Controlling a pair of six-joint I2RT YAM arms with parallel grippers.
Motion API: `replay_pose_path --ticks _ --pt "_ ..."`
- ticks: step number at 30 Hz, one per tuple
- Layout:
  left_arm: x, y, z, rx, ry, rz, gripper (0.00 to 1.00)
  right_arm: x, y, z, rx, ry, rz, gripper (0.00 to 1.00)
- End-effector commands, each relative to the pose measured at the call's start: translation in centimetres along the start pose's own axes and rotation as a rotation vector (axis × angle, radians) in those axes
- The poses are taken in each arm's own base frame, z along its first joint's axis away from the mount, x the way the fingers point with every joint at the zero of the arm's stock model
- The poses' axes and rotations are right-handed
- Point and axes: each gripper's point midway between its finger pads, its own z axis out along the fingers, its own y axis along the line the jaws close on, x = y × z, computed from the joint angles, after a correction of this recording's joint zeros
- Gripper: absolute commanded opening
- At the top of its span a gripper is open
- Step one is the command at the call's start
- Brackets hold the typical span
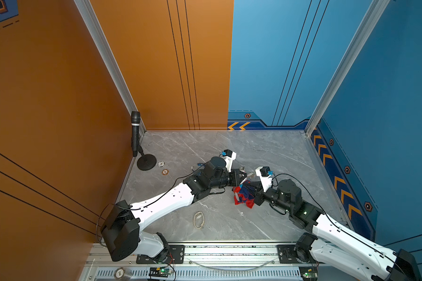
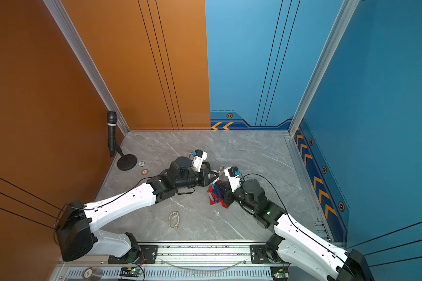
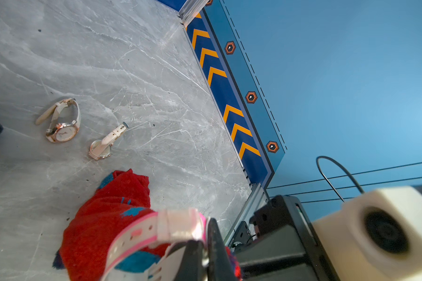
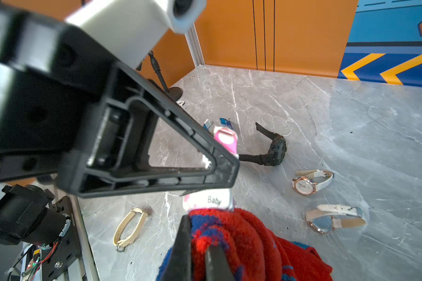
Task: Wipe the watch dial
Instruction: Wipe the dirt from the watch dial.
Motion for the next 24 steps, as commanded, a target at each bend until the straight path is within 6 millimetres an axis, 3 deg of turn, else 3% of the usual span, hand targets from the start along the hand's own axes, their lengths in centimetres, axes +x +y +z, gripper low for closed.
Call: replay_pose_path --ticks 1,10,24 --pt "2.3 2.2 1.0 -0.01 0.086 -0.122 0.0 -3.4 0.5 -1.0 -0.003 -0.141 -0.027 0.0" --pt "3.7 2.6 2.8 0.05 0.144 -0.218 0.0 -3.0 -0.5 -1.1 0.045 -0.138 -0.017 0.0" --pt "0.7 1.2 2.3 0.249 0.048 -0.397 0.0 1.1 -2.9 -0.8 0.125 -0.062 0.008 0.0"
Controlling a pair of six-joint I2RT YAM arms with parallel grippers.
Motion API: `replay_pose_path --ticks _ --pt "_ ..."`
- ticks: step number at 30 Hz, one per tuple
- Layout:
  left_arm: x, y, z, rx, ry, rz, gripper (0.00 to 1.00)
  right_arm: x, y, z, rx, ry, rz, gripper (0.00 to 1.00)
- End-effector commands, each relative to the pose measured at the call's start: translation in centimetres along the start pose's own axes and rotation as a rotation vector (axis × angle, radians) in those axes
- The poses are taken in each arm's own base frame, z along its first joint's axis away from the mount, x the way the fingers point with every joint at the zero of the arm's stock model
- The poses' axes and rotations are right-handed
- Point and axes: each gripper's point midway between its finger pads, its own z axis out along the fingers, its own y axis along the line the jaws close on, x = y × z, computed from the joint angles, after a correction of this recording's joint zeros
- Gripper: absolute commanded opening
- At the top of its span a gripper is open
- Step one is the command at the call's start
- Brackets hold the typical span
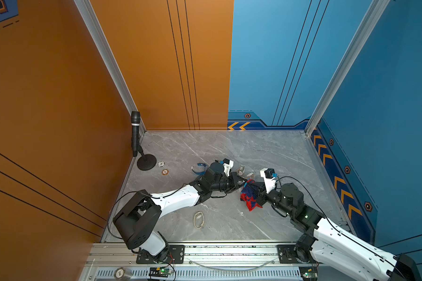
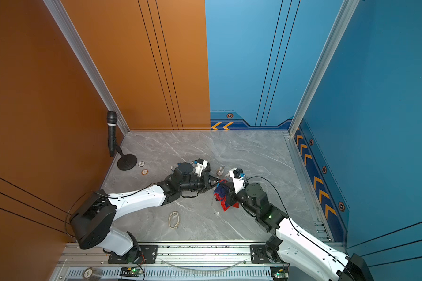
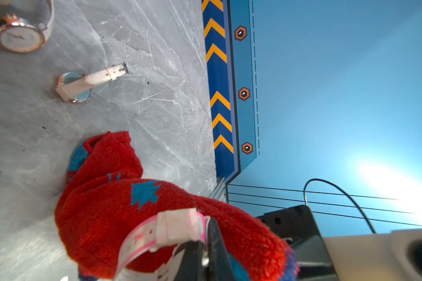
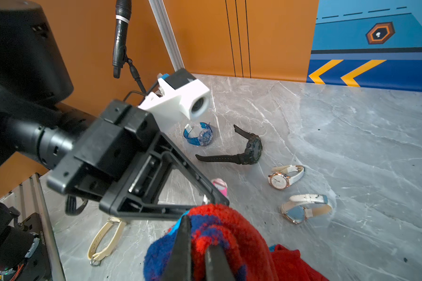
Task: Wipe the watch dial
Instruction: Wipe the dirt from the watch dial.
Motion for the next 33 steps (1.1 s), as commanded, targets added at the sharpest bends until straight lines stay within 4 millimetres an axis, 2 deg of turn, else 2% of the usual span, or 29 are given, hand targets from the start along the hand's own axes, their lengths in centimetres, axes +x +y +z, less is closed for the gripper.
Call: replay_pose_path --ticks 1,2,3,7,15,25,33 --pt "-0.6 -2.3 -0.3 0.117 -0.005 -0.025 0.0 -0.1 -0.6 -0.3 0.028 -0.027 0.007 0.0" --pt "-0.7 -2.6 -0.4 0.125 -0.005 -0.025 0.0 0.0 -0.7 -0.3 0.034 -0.023 0.007 0.0" --pt "-0.7 -2.8 -0.4 0.129 -0.006 -0.024 0.0 -0.1 -1.8 -0.4 0.071 -0.026 0.016 0.0" --pt "-0.9 -3.3 -0.8 0.143 -0.014 -0.029 0.0 0.5 -3.0 -0.6 0.122 0.0 0.026 0.0" --pt "-1.1 -3.8 -1.1 0.168 -0.016 -0.029 0.0 0.7 -5.1 -2.1 0.218 0.006 0.051 0.0" --pt "-1.5 -3.3 -0.9 0.166 -0.023 -0.026 0.0 -1.9 -2.9 -4.0 0.122 -0.101 0.0 0.0" --pt "-1.4 -3.2 -0.4 0.164 -0.014 -0.023 0.0 -2.6 -0.9 -3.6 0.042 -0.106 -0.029 0.0"
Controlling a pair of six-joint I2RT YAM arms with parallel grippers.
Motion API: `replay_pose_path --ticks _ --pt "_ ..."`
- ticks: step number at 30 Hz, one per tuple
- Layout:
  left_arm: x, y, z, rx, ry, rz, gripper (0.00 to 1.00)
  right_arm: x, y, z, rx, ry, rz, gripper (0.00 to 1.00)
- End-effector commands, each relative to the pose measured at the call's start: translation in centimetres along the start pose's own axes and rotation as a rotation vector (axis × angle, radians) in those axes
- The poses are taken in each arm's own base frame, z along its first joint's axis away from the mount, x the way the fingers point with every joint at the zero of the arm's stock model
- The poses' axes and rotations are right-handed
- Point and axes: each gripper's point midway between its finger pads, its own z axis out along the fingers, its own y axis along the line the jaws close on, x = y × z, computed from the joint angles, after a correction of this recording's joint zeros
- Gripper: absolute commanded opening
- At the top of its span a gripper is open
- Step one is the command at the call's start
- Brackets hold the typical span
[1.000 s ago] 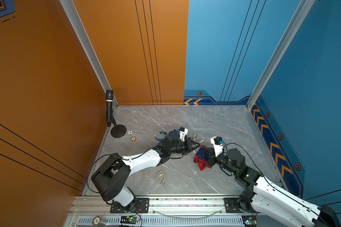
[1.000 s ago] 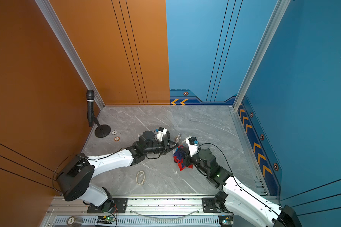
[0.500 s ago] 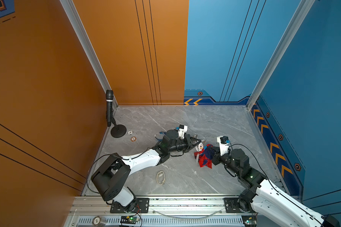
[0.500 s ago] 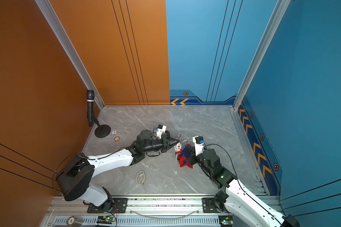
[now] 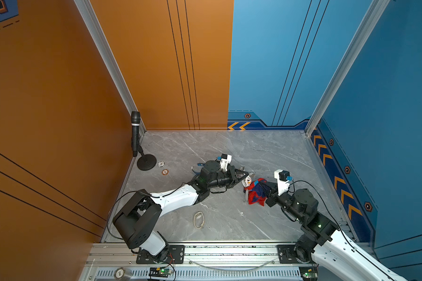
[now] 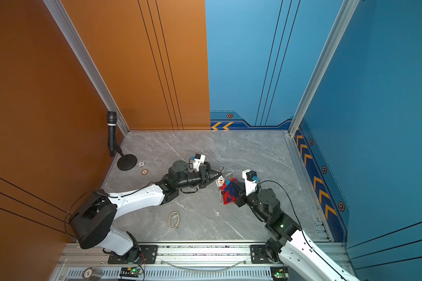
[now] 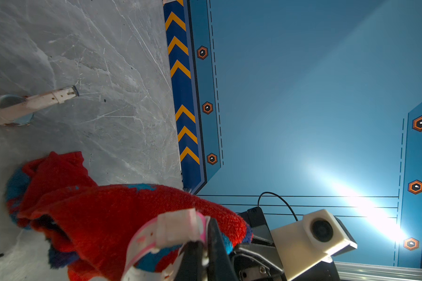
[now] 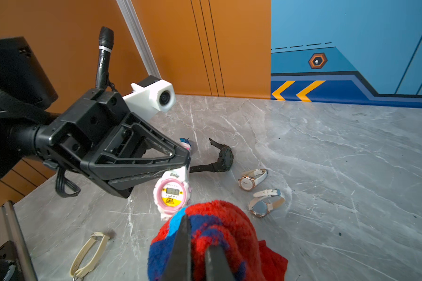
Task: Wipe the watch dial
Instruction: Wipe the dirt from the watch dial.
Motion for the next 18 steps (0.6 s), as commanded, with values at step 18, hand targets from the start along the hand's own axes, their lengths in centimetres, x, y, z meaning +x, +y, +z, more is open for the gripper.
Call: replay_pose_path --ticks 18 --pt "2.7 -0.6 1.3 0.043 0.125 0.078 0.0 -0.2 2.4 2.7 -0.064 0.031 -0.039 0.0"
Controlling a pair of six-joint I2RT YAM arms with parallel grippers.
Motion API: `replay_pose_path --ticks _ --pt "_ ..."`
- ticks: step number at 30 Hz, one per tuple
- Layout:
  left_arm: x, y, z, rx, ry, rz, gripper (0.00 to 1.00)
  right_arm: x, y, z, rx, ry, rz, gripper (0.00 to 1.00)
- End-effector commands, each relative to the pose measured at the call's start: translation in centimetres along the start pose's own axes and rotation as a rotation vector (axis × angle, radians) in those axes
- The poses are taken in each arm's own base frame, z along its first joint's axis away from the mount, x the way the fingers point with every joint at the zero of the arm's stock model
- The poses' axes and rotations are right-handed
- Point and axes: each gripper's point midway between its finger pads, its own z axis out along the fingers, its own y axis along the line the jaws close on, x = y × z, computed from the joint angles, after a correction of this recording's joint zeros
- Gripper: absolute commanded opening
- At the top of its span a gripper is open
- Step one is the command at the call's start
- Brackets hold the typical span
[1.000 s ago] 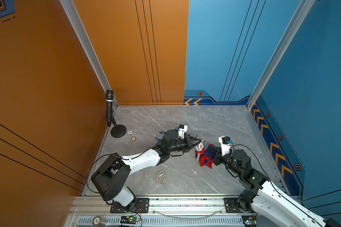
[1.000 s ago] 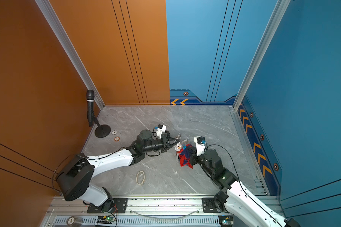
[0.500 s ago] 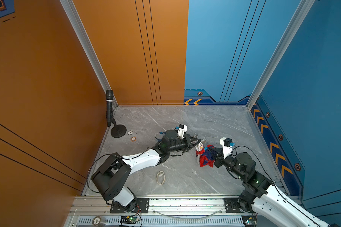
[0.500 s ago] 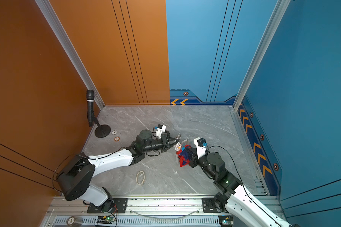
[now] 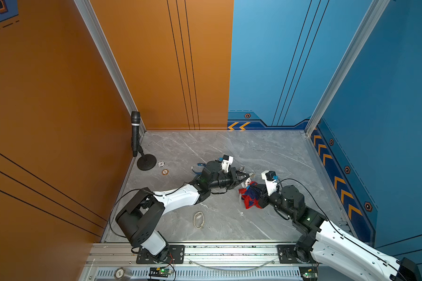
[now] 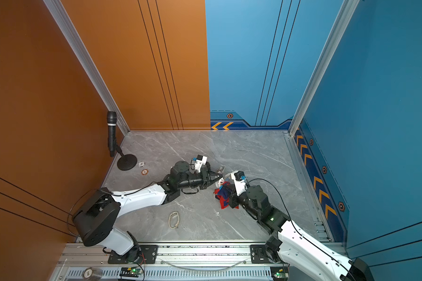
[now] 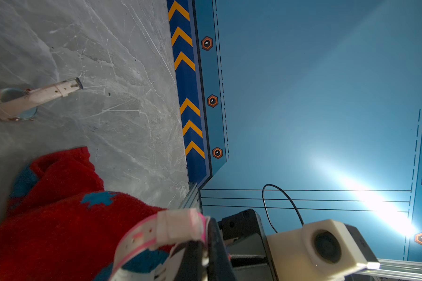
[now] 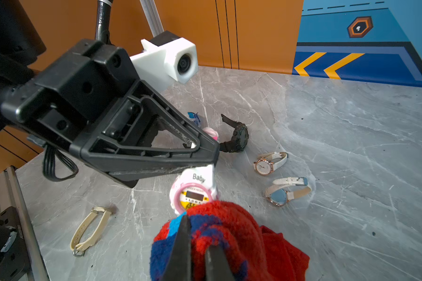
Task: Wipe the watch dial
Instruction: Wipe the dirt from the watch dial.
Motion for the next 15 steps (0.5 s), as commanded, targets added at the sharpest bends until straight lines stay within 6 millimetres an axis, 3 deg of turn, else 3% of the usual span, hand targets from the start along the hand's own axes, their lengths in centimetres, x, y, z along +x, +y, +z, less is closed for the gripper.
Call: replay_pose_path --ticks 1,8,15 --pt "1.7 -1.7 0.8 0.058 0.082 0.058 0.0 -2.9 1.0 -0.2 -0.029 -0.08 -0.005 0.0" --pt "2.5 -1.3 1.8 0.054 0.12 0.053 0.0 -3.7 1.4 -0.3 -0.046 -0.096 0.002 0.0" --pt "2.3 -1.5 1.8 0.06 0.126 0.047 0.0 -2.3 0.2 0.1 -0.006 -0.07 0.003 0.0"
